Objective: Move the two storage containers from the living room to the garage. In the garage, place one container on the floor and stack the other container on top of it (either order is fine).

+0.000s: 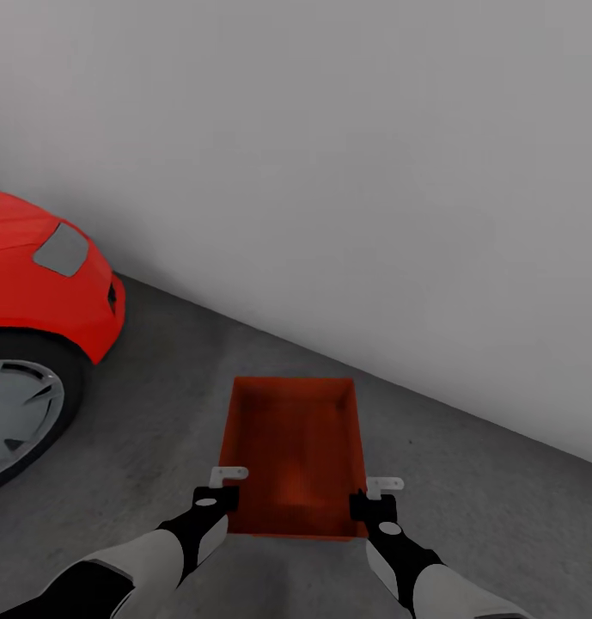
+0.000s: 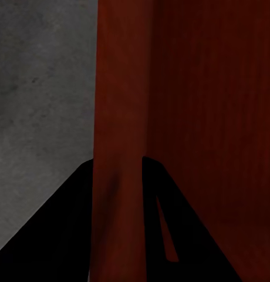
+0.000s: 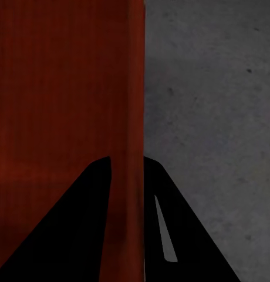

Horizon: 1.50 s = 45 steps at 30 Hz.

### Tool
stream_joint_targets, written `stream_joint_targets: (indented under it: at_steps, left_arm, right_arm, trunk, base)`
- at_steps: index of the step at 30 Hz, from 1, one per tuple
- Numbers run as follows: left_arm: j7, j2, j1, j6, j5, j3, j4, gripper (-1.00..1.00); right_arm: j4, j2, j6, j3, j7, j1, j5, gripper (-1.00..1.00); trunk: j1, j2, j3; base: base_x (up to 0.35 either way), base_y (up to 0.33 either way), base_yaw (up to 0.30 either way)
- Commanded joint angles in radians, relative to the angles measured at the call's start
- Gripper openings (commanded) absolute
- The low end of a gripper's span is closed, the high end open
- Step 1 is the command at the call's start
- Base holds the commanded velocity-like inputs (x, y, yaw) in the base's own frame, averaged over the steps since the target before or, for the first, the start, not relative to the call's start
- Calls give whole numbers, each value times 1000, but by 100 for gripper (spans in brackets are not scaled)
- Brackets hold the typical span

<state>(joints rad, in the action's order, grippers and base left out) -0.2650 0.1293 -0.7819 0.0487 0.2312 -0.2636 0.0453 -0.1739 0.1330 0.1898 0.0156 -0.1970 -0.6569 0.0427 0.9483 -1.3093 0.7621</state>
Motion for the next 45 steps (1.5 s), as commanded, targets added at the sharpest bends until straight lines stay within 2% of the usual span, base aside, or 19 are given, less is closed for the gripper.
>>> stream_joint_targets:
  at_steps: [1,22,37,45]
  left_arm:
    - [-21,-17,0,5,13,83,-2,-100]
    - [-22,-17,0,5,13,82,-1,-100]
    - [-22,-16,0,5,13,82,-1,-100]
    - [-22,-16,0,5,13,83,-1,-100]
  right_arm:
    - [-3,0,37,-40,7,-1,5,-100]
    - [-2,0,37,-40,7,-1,5,-100]
    - [-2,0,37,-40,7,-1,5,-100]
    - [-3,0,37,-40,7,-1,5,-100]
  trunk:
    - [0,-1,1]
    - [0,-1,1]
    - [58,-106,48]
    - [58,-106,48]
  base:
    - [0,0,0]
    - [0,0,0]
    - [0,0,0]
    - [0,0,0]
